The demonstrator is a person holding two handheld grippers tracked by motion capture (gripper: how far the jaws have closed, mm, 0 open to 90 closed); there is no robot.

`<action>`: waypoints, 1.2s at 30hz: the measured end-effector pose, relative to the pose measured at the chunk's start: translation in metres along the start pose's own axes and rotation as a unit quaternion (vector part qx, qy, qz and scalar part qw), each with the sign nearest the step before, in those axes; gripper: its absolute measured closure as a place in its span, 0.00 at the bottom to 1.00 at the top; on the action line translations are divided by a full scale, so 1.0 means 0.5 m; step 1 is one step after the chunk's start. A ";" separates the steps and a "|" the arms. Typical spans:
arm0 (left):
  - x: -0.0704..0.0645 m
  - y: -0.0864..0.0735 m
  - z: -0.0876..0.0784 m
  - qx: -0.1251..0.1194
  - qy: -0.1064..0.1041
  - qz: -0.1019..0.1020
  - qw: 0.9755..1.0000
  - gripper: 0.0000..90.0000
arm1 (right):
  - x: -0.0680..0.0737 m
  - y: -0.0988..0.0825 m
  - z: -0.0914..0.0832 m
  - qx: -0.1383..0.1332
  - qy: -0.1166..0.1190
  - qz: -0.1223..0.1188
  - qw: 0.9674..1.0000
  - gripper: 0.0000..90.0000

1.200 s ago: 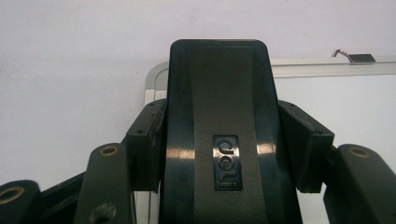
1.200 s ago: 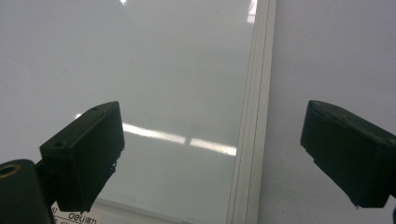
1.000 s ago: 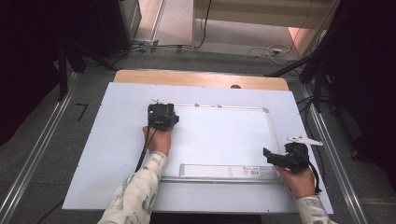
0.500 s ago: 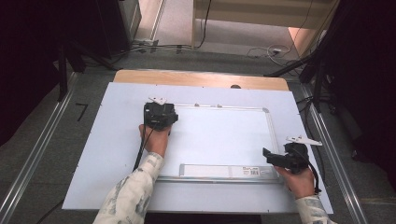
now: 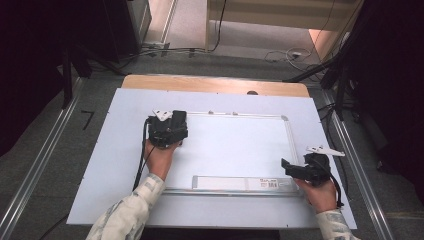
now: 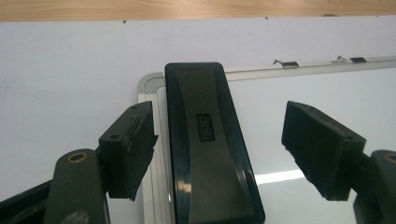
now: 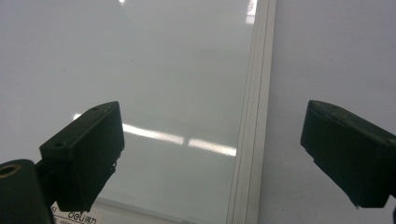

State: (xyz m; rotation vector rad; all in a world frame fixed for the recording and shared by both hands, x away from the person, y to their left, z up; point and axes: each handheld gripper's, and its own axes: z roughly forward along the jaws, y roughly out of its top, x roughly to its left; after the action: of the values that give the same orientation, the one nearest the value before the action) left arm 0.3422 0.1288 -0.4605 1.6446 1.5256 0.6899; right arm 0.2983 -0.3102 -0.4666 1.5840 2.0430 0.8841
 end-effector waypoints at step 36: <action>0.181 -0.107 -0.202 -0.010 0.006 -0.031 0.999 0.22 | -0.027 -0.006 -0.030 -0.026 0.003 0.018 1.000 0.05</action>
State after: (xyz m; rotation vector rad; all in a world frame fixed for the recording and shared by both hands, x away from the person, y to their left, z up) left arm 0.2418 0.2345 -0.4589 1.5737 1.5666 0.6816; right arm 0.2901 -0.3271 -0.4586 1.5970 1.9860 0.9476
